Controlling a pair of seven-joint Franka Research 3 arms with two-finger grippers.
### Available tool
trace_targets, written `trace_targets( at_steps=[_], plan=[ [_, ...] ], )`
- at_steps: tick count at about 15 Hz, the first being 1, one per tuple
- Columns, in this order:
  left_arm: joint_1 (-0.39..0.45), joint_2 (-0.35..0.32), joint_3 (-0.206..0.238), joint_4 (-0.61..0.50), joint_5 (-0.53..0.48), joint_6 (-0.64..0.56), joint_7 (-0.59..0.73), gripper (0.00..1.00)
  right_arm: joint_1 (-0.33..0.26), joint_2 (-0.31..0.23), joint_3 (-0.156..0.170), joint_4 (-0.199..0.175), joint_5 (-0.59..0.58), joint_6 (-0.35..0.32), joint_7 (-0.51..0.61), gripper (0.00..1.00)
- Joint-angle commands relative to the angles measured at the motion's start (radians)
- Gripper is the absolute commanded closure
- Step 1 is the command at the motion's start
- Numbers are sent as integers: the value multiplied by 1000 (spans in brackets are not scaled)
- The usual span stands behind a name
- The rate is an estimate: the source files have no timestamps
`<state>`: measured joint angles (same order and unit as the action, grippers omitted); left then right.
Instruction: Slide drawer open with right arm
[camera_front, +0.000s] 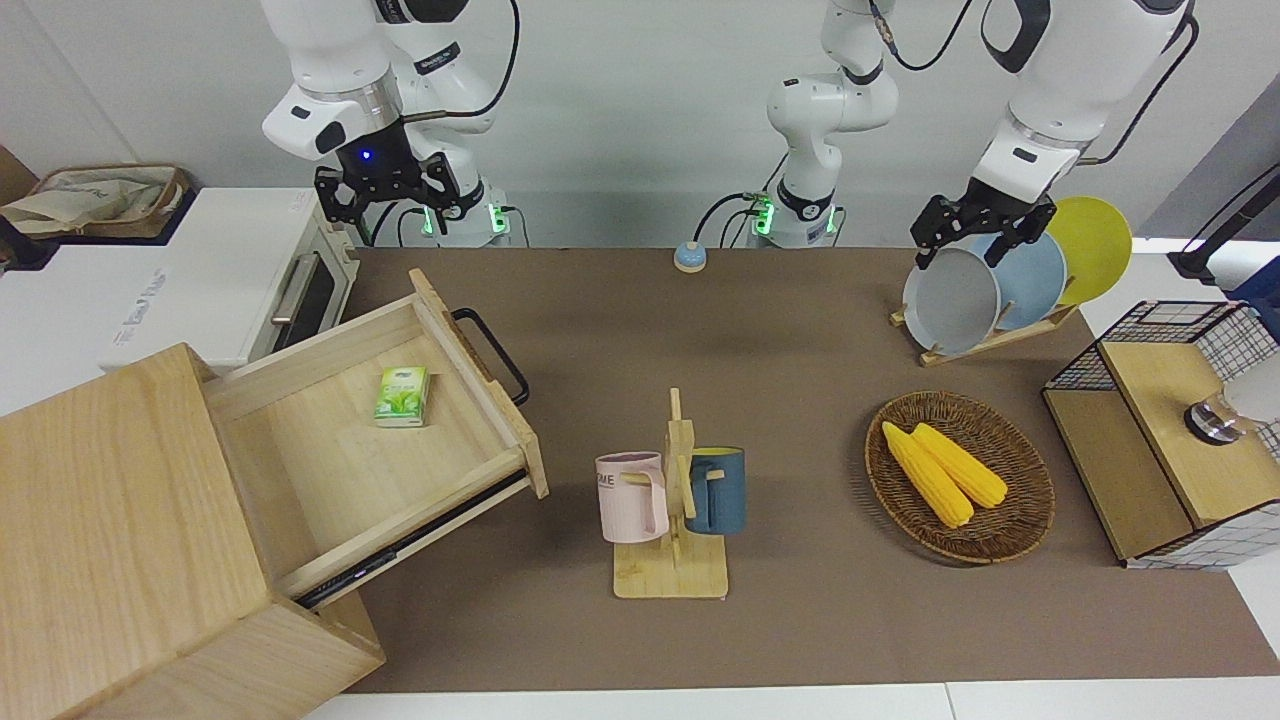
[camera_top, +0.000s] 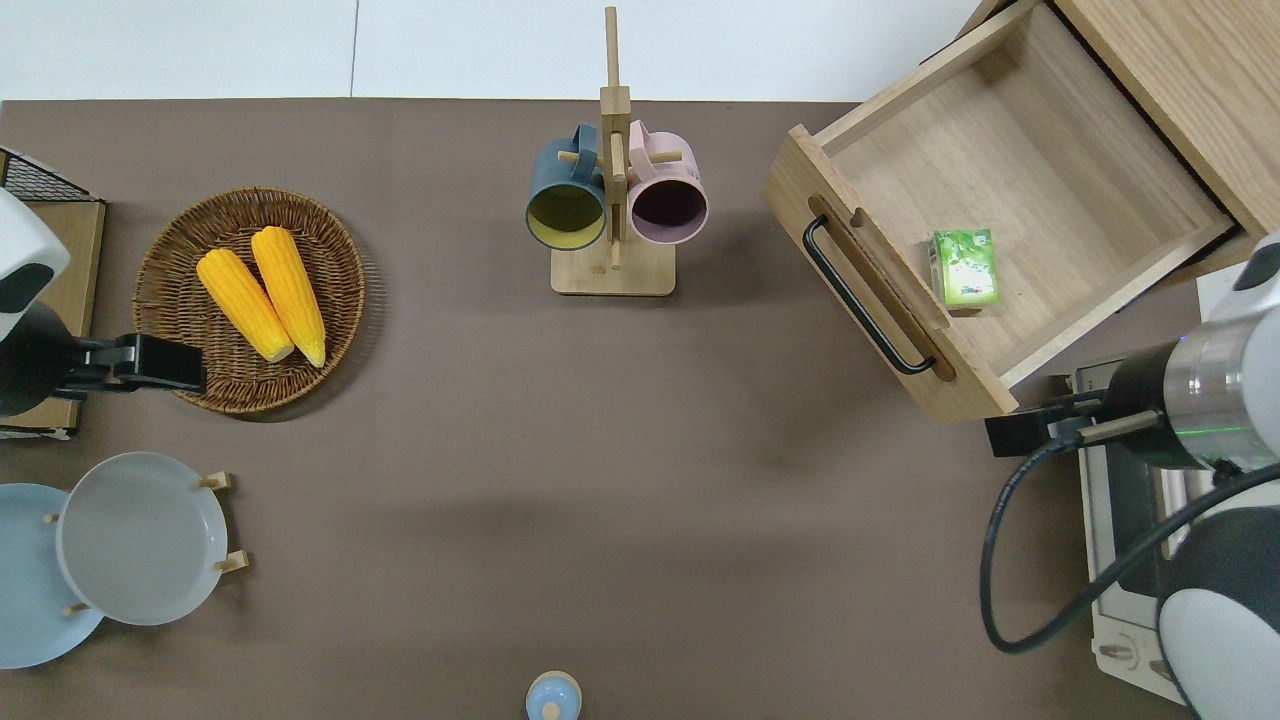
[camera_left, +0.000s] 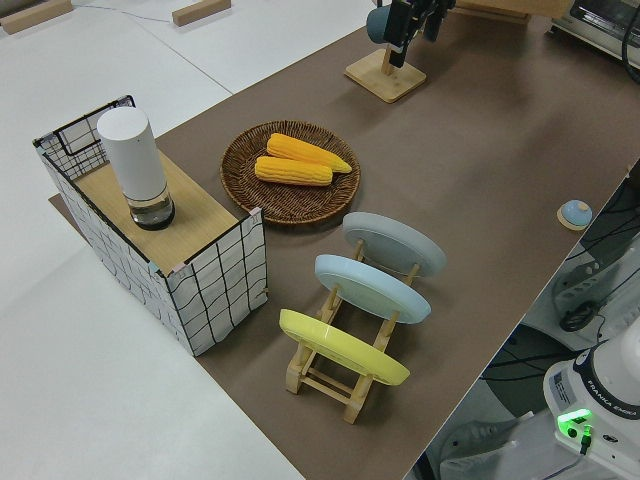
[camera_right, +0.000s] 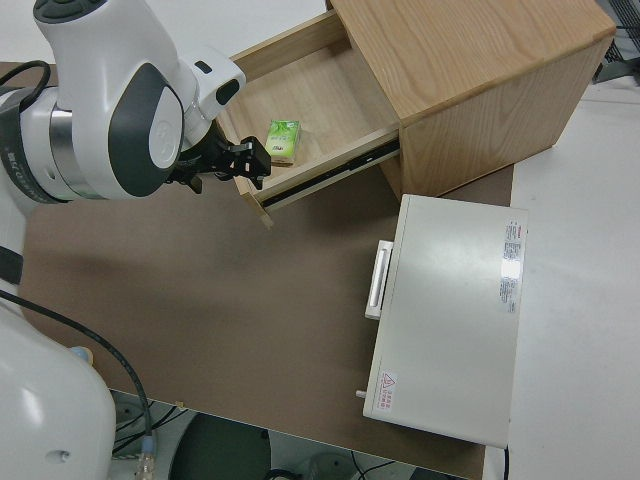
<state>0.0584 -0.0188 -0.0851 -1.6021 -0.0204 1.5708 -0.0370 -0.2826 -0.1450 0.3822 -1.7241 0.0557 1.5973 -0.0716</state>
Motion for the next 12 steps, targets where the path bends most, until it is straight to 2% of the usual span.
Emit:
trace_targets(
  at_steps=[1,12],
  plan=[
    [-5,-7,2,1,13,-5,6,2,-50,-14,9,-25,19,23,-34,9],
    [-5,-7,4,1,13,-6,6,2,-36,-10,14,18,-22,-3,-16,9]
  ],
)
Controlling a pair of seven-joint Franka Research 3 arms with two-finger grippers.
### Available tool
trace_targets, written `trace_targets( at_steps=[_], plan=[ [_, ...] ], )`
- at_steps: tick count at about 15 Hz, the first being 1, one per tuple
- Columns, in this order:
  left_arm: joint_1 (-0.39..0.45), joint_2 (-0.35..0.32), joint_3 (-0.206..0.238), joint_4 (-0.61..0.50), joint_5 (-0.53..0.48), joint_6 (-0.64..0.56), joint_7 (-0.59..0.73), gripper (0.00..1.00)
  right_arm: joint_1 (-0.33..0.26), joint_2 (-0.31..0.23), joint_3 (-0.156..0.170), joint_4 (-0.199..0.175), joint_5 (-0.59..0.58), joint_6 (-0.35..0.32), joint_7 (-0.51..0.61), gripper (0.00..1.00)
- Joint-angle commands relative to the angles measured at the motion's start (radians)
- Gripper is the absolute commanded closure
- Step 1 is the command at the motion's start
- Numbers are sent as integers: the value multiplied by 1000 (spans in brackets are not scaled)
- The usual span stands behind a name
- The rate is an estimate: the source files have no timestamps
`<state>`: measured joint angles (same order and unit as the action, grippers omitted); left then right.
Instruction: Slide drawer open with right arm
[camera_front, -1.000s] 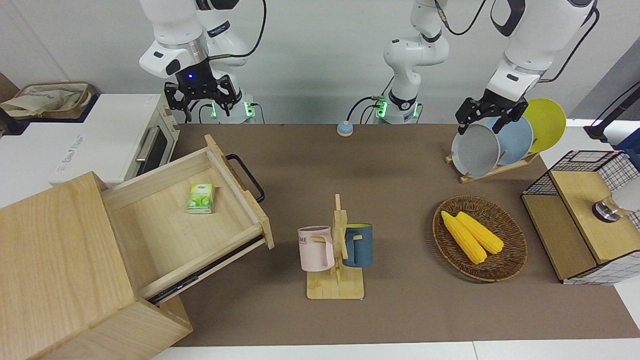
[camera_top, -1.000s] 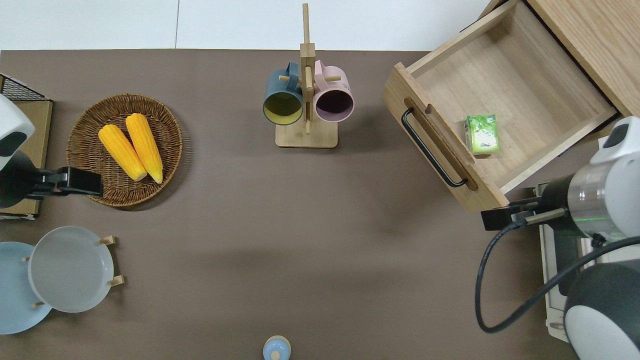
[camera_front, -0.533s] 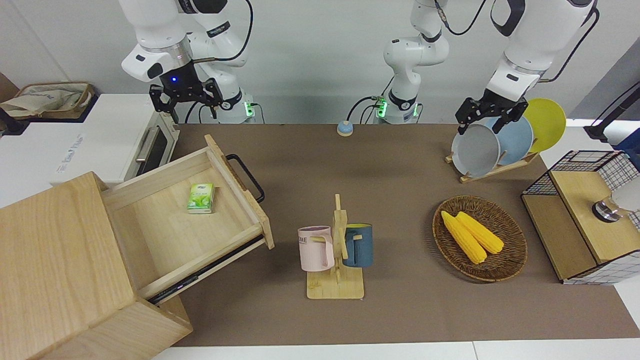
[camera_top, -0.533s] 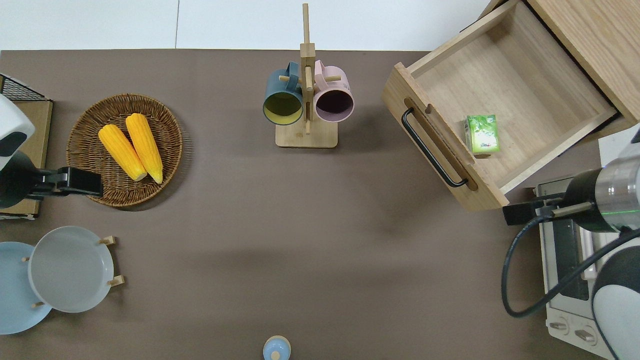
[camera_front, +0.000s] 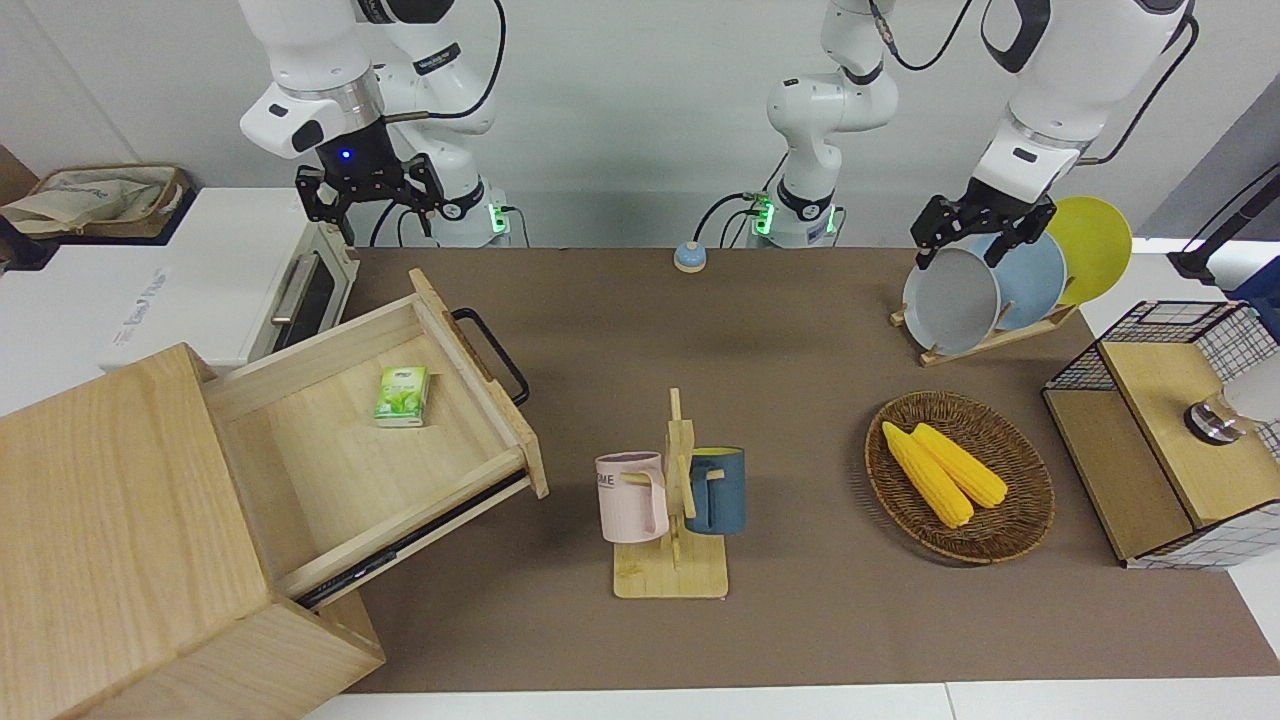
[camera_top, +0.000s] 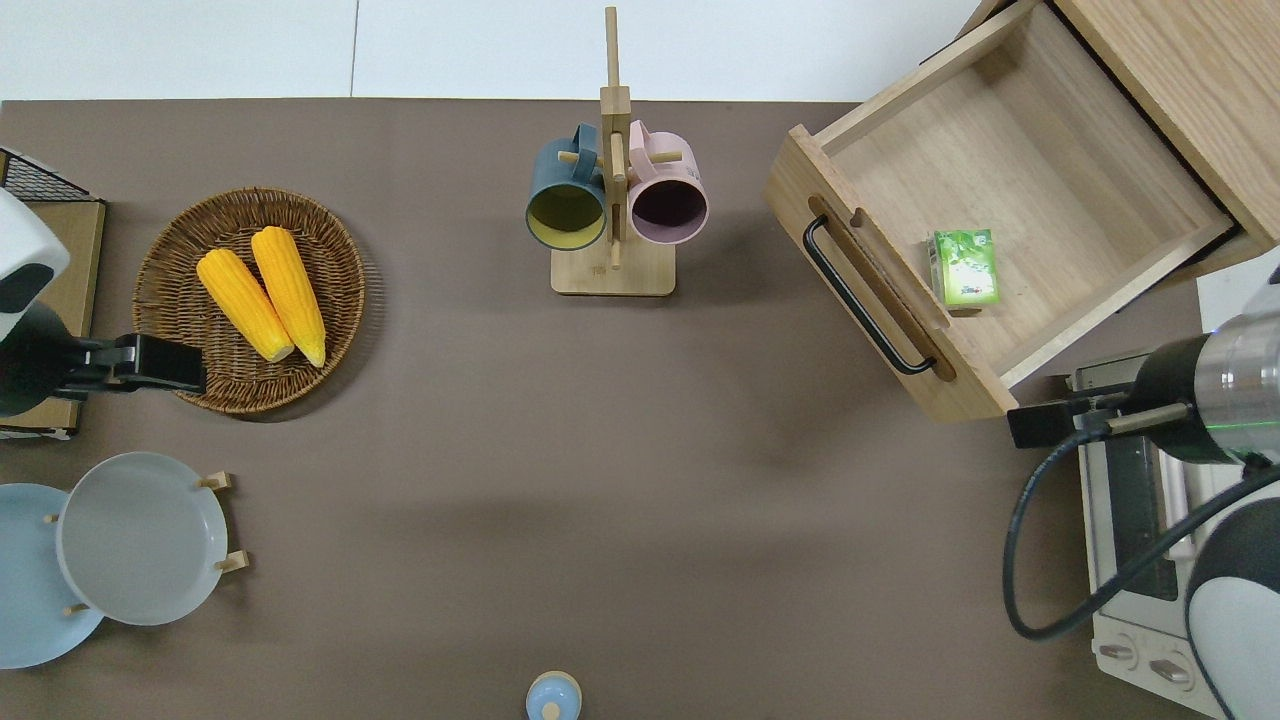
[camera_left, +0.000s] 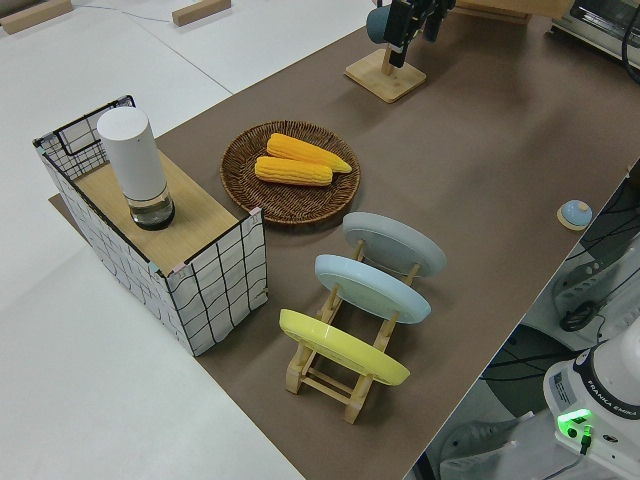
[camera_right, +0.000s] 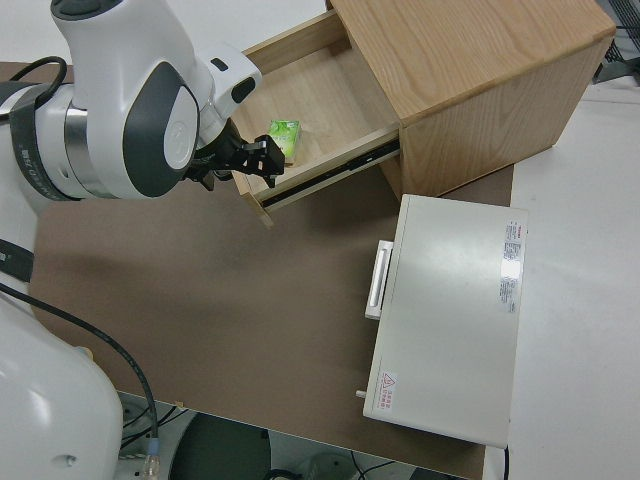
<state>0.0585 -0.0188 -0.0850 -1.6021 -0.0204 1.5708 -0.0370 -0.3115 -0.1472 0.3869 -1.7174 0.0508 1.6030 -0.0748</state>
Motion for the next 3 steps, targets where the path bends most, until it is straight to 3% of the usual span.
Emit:
trace_targets(
  at_steps=[1,3],
  plan=[
    [-5,-7,4,1,13,-5,5,5,-6,-8,12,16,-17,-14,-3,9],
    [-5,-7,4,1,13,-5,6,2,-6,-8,13,19,-17,-14,1,9]
  ],
)
